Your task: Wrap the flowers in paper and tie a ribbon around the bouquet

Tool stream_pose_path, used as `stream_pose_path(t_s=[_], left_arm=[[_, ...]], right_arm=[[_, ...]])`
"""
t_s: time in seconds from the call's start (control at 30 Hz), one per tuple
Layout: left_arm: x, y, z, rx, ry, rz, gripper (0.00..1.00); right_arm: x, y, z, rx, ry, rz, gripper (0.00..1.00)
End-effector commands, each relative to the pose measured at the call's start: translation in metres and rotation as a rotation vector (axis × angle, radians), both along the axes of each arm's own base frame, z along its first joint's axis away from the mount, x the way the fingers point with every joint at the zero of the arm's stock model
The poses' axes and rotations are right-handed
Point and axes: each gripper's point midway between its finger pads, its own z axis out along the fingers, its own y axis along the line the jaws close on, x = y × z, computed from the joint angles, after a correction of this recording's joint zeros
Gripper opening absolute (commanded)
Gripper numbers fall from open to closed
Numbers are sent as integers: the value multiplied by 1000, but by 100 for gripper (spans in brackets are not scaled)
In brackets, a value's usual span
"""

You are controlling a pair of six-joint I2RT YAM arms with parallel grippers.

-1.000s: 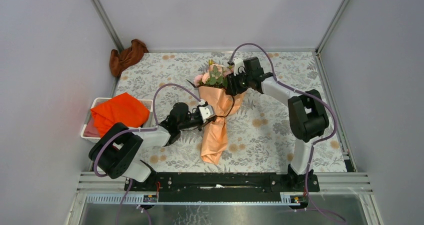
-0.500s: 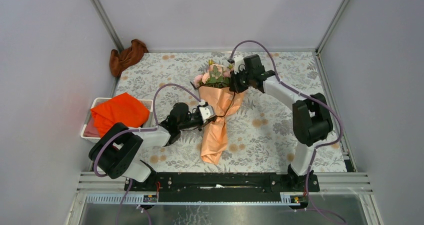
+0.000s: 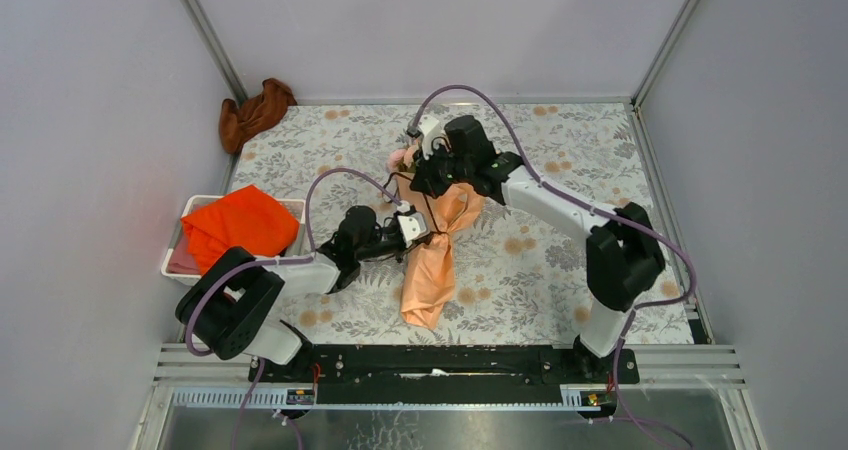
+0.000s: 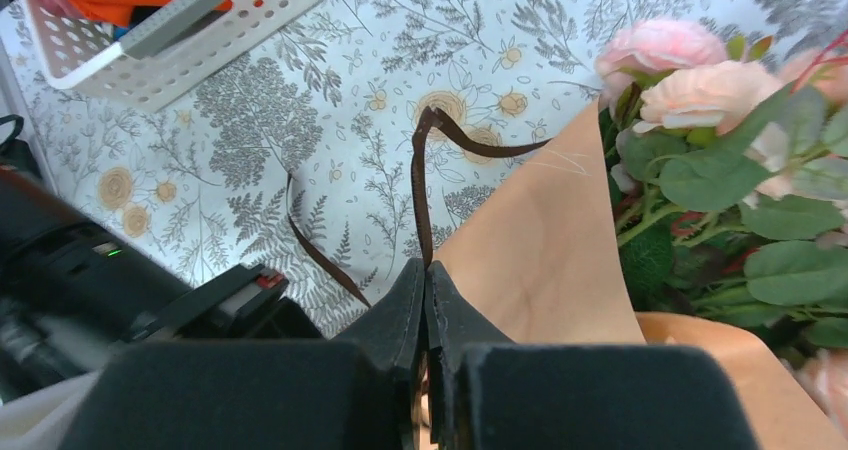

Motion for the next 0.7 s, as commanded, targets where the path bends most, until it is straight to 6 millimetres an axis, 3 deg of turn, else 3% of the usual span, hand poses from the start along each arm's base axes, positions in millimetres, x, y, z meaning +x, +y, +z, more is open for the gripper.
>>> stream_pose_path(t_s=[0.0,0.1,0.2,0.3,0.4,0.53,0.67], left_arm=[[-1,-1,15,-21,-79,-8,0],[-2,0,14,-18,-77,-9,0],[-3,-1,14,-20,-81,-11,0],[-3,-1,14,-18,-84,-12,0],[-3,-1,13,-16,-84,-12,0],[-3,-1,12,-16,-80,-14,0],[-1,-1,13,-11,-84,-11,0]], right_arm=[[6,24,2,79,71,28,10],[-2,27,-3,82,134,53,36],[-1,8,5,50,68,46,52],[-1,-22,21,71,-33,43,58],[-29,-42,22,82,-189,187,61],[-87,-50,0,149,-376,466,64],[-104,-47,-12,167,-437,540,65]])
